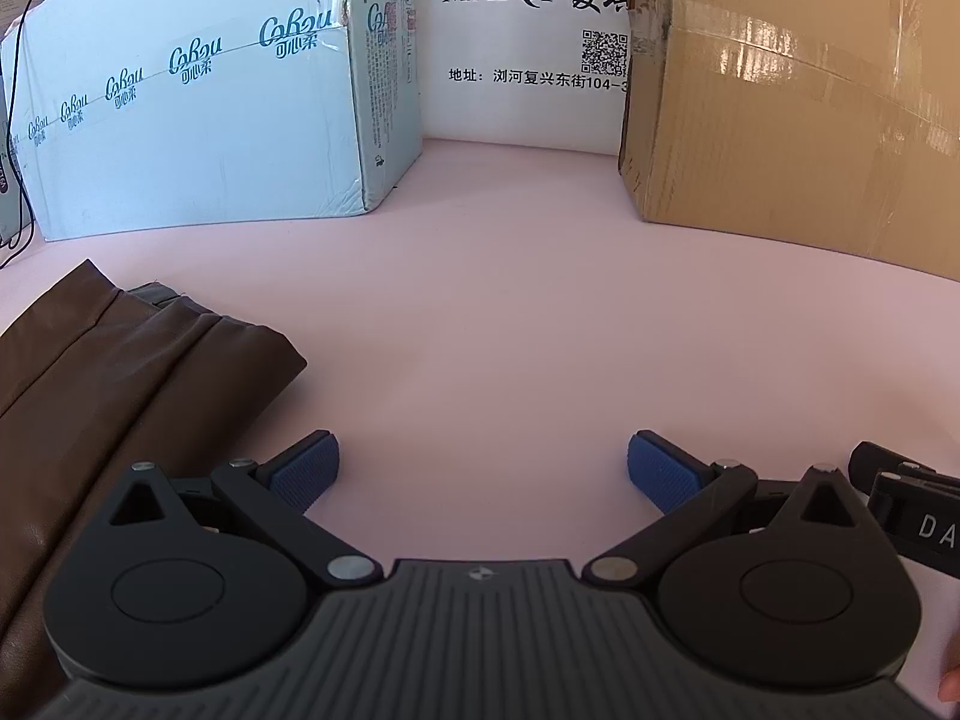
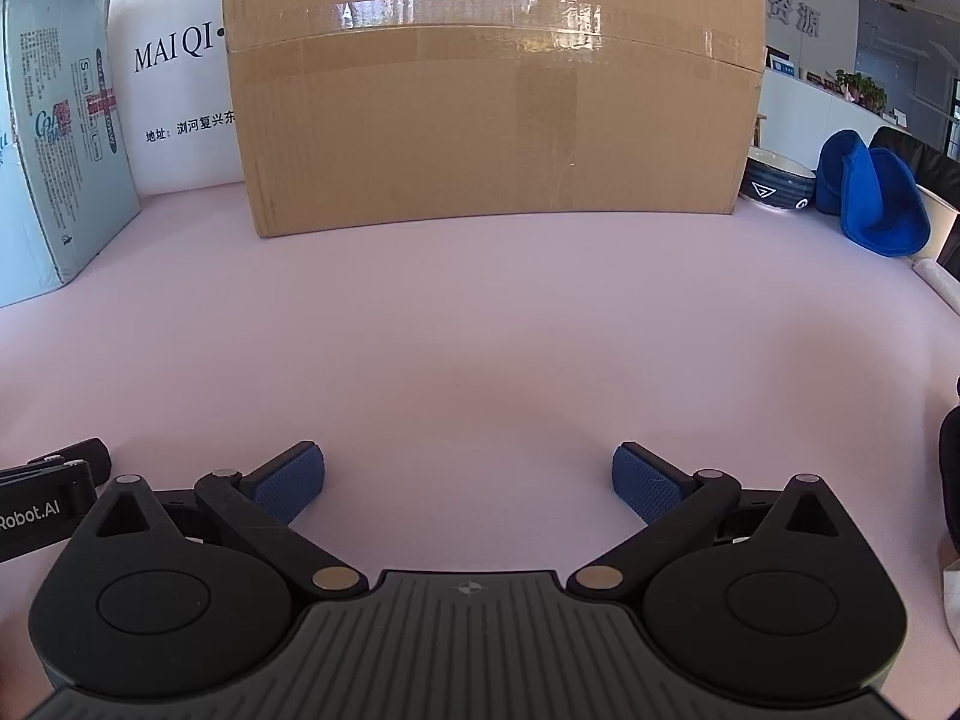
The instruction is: Fold clothes
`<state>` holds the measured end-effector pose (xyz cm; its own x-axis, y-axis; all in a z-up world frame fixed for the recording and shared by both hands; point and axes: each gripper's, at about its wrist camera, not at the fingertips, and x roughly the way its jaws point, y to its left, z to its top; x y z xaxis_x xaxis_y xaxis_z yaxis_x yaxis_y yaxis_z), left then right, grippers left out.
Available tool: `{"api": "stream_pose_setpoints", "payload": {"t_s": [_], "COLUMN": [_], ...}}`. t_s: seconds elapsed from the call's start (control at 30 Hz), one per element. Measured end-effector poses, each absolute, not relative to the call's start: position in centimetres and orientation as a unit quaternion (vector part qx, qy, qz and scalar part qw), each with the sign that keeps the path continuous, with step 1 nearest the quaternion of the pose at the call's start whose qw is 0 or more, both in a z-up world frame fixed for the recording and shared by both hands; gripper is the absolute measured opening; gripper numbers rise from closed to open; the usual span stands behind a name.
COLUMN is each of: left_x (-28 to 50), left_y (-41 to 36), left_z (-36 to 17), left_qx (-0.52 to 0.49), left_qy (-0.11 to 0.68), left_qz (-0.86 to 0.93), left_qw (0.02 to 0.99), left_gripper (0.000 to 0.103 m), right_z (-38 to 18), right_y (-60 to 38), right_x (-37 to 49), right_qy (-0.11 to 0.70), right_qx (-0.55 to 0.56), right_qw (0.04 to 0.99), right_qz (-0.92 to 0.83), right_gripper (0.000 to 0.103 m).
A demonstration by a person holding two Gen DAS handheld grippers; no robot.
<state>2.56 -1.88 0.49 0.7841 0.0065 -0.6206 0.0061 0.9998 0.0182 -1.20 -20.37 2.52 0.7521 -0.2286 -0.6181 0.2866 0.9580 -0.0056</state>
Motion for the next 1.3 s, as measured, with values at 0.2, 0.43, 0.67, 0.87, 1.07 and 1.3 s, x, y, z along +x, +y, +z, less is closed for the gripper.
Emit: {"api": "stream_pose_setpoints", "payload": {"t_s": [0.2,0.43,0.67,0.87,1.07,1.3], "left_x": [2.85,2.77,2.66,2.85,2.71,2.72], "left_y": [-1.67,-1.54,-1.51,-1.47,-1.53,-1.59], "left_z": [0.43,0.42,0.44,0.43,0.44,0.46], "left_qx": [0.007,0.005,0.005,0.005,0.005,0.006], "left_qy": [0.329,0.329,0.329,0.329,0.329,0.329], "left_qz": [-0.001,-0.002,-0.002,-0.003,-0.002,-0.001], "left_qw": [0.944,0.944,0.944,0.944,0.944,0.944], "left_gripper": [0.103,0.103,0.103,0.103,0.103,0.103], "right_z": [2.49,2.47,2.47,2.47,2.46,2.43], "right_y": [-20.45,-20.18,-20.28,-20.38,-20.4,-20.44], "right_x": [-1.22,-1.23,-1.27,-1.31,-1.3,-1.34], "right_qy": [0.324,0.324,0.324,0.324,0.324,0.325], "right_qx": [0.045,0.044,0.045,0.045,0.045,0.042], "right_qw": [0.935,0.935,0.935,0.935,0.935,0.935], "right_qz": [-0.137,-0.139,-0.138,-0.138,-0.138,-0.139], "right_gripper": [0.103,0.103,0.103,0.103,0.103,0.103]}}
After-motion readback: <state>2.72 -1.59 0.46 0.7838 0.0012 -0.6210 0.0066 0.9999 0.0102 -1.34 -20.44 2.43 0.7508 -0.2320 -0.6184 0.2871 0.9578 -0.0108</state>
